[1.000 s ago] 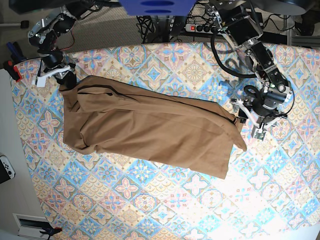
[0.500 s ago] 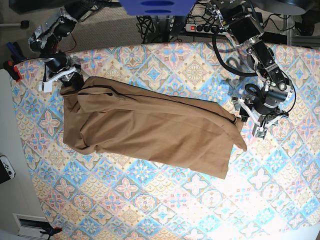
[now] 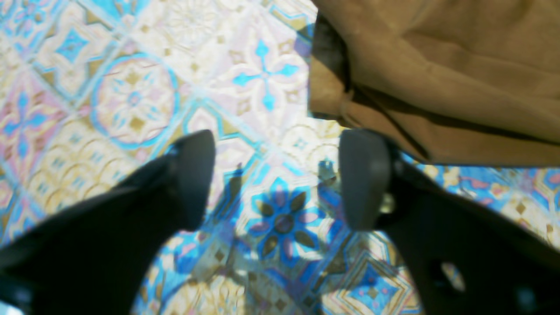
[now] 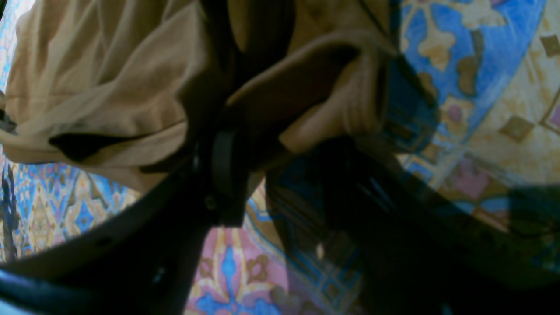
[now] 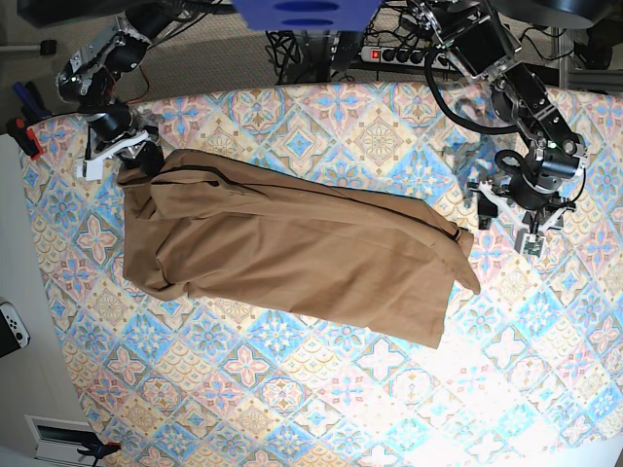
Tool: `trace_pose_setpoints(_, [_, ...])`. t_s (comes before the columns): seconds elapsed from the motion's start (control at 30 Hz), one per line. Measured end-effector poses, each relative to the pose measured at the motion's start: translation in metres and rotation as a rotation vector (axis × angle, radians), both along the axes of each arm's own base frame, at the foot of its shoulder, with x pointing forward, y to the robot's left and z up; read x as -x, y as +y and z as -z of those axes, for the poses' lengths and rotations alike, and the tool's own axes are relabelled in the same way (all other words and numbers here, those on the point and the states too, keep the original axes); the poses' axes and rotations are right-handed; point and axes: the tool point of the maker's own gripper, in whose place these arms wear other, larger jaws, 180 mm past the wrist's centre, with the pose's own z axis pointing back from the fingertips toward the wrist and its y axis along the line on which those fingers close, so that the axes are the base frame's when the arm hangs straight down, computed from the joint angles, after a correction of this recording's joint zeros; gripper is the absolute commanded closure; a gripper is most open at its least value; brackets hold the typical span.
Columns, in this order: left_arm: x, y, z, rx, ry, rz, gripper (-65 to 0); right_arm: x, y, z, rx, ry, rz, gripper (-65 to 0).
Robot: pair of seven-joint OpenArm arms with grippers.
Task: Layout the t-shirt on the table in an organized manner, then fold the t-shirt properly
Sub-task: 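Move the left gripper to the shirt end and grasp its corner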
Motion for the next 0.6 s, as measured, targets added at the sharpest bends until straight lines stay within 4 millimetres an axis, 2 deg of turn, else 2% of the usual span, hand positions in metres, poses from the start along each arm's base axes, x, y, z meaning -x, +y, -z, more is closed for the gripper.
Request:
trace_pose_setpoints(0.07, [-0.003, -0.003, 0.008, 0.032, 0.009, 0.004, -50.5, 0.0, 0.0, 0.0, 0.0, 0.001, -0.001, -26.2])
trace_pose_setpoints(0.17, [-0.009, -0.002, 0.028, 0.074, 0.064, 0.0, -48.6, 0.0, 0.0, 0.0, 0.0, 0.001, -0.002, -26.2])
trace_pose_setpoints(0.3, [-0.03, 0.01, 0.037, 0.12, 0.082, -0.004, -45.5, -0.001, 0.0, -0.001, 0.004, 0.0, -0.003, -26.2])
trace_pose_setpoints(0.43, [-0.033, 0.017, 0.041, 0.117, 0.099, -0.007, -44.9, 0.0, 0.0, -0.001, 0.003, 0.001, -0.004, -26.2])
trace_pose_setpoints(0.5, [-0.033, 0.01, 0.045, 0.091, 0.126, 0.032, -44.9, 0.0, 0.0, -0.001, 0.003, 0.001, -0.004, -26.2])
trace_pose_setpoints(0.6, [-0.052, -0.016, 0.04, 0.109, 0.048, 0.113, -44.9, 0.0, 0.0, -0.001, 0.004, 0.001, -0.005, -26.2])
